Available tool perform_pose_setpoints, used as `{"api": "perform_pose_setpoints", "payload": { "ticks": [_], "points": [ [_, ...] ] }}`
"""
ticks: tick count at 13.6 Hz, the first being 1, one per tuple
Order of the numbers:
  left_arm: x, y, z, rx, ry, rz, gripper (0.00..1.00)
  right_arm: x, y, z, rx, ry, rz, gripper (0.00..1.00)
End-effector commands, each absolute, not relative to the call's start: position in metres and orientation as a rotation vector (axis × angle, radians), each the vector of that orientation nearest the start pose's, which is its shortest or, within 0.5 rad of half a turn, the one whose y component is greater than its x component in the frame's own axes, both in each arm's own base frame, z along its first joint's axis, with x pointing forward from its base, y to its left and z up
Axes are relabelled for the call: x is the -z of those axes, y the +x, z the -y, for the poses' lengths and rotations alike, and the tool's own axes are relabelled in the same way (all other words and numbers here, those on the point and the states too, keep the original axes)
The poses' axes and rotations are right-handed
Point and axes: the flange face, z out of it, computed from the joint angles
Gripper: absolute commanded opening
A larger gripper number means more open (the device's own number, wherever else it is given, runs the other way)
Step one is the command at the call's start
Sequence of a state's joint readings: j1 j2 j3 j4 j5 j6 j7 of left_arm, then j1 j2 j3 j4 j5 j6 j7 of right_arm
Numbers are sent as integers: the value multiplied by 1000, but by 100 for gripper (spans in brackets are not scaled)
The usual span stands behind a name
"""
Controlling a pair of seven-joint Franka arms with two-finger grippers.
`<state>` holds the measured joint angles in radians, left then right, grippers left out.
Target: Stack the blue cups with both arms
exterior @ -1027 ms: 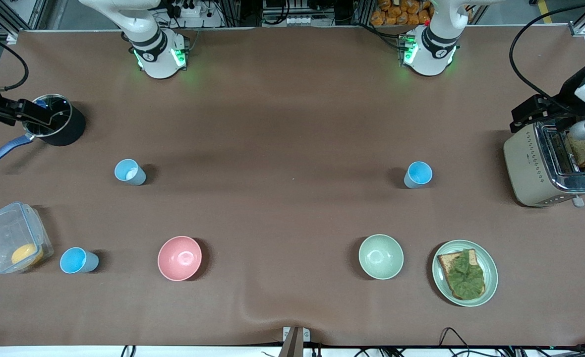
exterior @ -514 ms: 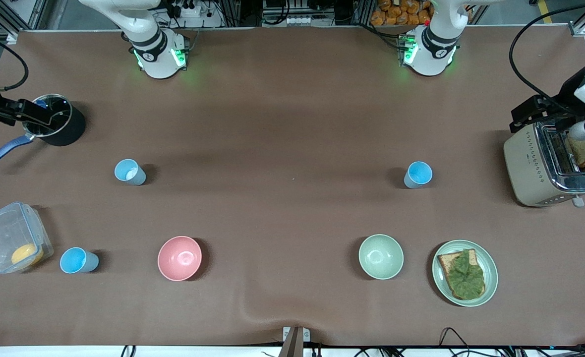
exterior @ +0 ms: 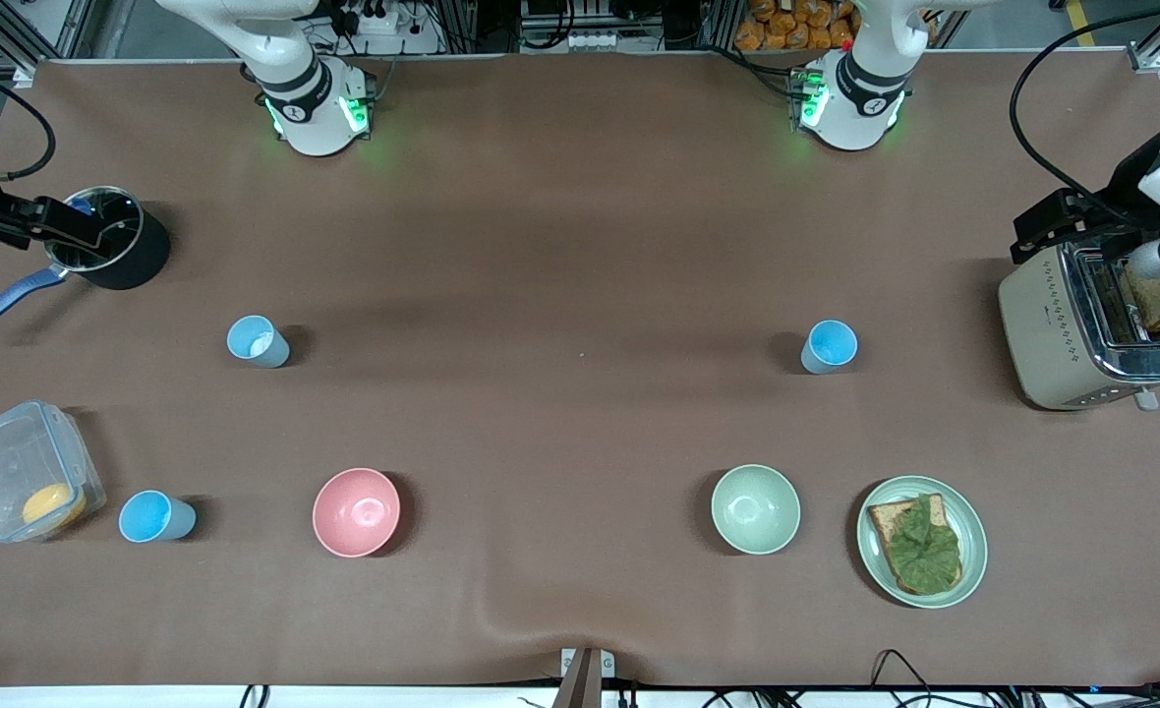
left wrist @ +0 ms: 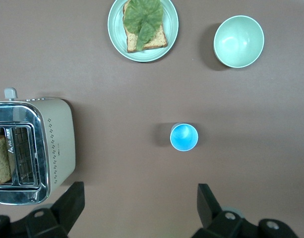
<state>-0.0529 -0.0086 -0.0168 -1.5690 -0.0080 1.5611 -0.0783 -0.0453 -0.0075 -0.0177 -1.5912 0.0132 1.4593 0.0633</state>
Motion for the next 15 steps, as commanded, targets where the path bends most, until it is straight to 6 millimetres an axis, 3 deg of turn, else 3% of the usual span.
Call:
{"api": "perform_pose_setpoints", "payload": {
  "ticks": [1, 15],
  "points": [
    [-632, 548, 41, 10, -3158, 41, 100, -609, 537, 36, -204, -3122, -196, 100],
    [-631, 549, 40, 7, -3160, 43, 100, -609, 537, 40, -216, -3121, -213, 100]
  ]
}}
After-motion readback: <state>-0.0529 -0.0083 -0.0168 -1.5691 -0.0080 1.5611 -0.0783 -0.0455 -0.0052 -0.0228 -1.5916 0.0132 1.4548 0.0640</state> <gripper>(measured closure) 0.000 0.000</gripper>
